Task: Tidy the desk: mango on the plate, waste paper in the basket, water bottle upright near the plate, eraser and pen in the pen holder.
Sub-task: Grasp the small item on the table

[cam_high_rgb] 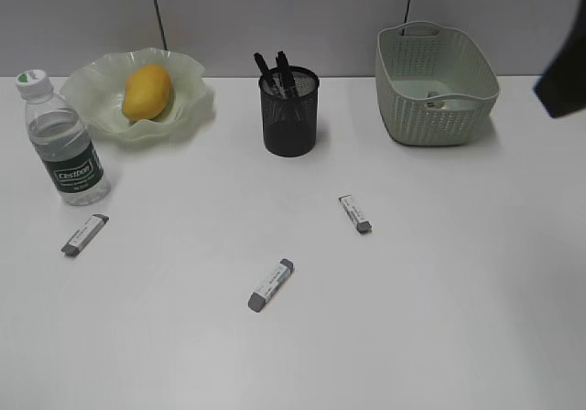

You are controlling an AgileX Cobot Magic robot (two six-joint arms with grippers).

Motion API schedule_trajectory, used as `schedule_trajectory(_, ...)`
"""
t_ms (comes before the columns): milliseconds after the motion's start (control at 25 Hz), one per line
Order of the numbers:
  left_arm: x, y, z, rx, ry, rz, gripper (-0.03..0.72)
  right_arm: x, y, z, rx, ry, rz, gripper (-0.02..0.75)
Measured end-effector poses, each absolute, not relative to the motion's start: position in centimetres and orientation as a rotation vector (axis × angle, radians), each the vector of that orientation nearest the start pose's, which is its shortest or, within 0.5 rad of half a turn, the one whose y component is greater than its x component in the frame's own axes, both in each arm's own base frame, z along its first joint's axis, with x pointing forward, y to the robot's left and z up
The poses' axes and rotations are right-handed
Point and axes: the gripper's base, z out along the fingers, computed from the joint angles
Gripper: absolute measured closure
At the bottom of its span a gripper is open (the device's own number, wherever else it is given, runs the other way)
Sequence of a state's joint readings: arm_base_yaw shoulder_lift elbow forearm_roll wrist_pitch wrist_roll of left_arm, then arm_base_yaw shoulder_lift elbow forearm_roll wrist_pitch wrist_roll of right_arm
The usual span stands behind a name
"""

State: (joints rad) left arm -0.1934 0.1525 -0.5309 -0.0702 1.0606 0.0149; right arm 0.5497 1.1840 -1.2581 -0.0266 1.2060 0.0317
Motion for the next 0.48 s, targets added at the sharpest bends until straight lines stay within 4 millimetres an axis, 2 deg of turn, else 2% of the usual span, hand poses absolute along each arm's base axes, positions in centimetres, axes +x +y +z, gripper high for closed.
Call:
schedule_trajectory(80, 1.5, -0.9, 28.5, 0.224, 2.158, -0.188, 0.342, 16.5, 9.8, 38.0, -0.668, 2.514, 0.177, 0.193)
schedule_trajectory(280, 1.5, -0.9, 28.5, 0.224, 2.158, -0.188, 0.343, 10.8, 6.3, 36.9, -0.618, 2.333, 0.233, 0.193)
schedule_trajectory(480, 1.5, -0.9, 28.5, 0.224, 2.158, -0.188, 0.344, 7.2, 4.1, 34.1, -0.575, 2.244, 0.270, 0.193)
